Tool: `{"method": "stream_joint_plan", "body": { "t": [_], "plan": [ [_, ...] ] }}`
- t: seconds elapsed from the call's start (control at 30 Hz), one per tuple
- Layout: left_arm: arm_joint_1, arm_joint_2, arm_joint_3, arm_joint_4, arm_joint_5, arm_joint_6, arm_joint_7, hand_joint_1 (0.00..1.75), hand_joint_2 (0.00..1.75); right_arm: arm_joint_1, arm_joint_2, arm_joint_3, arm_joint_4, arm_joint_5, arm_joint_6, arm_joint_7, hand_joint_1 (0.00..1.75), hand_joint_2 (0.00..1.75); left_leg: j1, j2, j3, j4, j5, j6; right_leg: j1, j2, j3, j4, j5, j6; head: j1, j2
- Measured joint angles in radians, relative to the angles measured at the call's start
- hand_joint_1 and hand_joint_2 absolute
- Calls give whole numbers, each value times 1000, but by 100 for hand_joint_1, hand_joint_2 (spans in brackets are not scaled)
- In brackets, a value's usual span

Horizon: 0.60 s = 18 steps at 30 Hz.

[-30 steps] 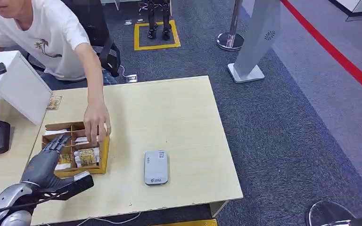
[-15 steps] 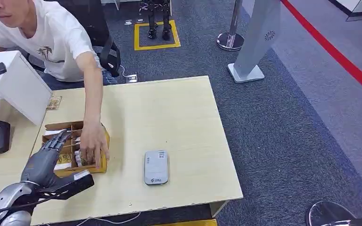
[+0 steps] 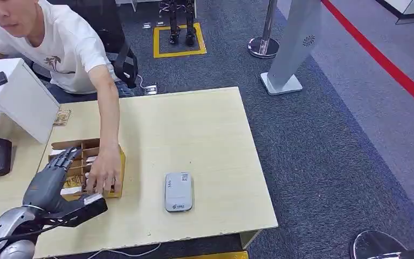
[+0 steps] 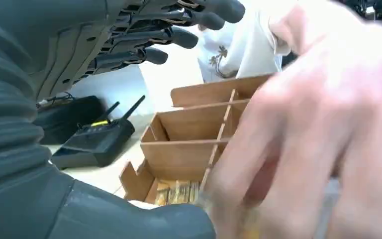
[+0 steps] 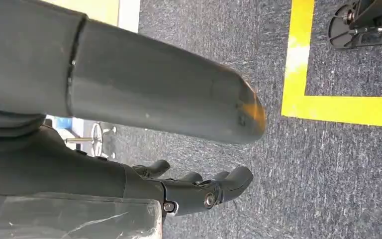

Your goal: Pass the card to the sensor for recognition and then transmit it.

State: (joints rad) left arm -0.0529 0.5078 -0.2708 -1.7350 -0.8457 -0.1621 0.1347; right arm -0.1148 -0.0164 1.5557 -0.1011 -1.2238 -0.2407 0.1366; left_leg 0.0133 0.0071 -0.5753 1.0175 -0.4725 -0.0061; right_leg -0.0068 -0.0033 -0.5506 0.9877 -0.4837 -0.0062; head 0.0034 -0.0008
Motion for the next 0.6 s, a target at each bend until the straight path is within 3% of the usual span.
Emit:
{"method": "stream_joint_plan", "body": {
  "t": [0.6],
  "plan": [
    [-1,8,2,-12,0,-1,0,0,175,0,4,0,-1,0,0,0,0,175,0,0,0,0,0,0,0,0,0,0,0,0,0,0]
  ]
}}
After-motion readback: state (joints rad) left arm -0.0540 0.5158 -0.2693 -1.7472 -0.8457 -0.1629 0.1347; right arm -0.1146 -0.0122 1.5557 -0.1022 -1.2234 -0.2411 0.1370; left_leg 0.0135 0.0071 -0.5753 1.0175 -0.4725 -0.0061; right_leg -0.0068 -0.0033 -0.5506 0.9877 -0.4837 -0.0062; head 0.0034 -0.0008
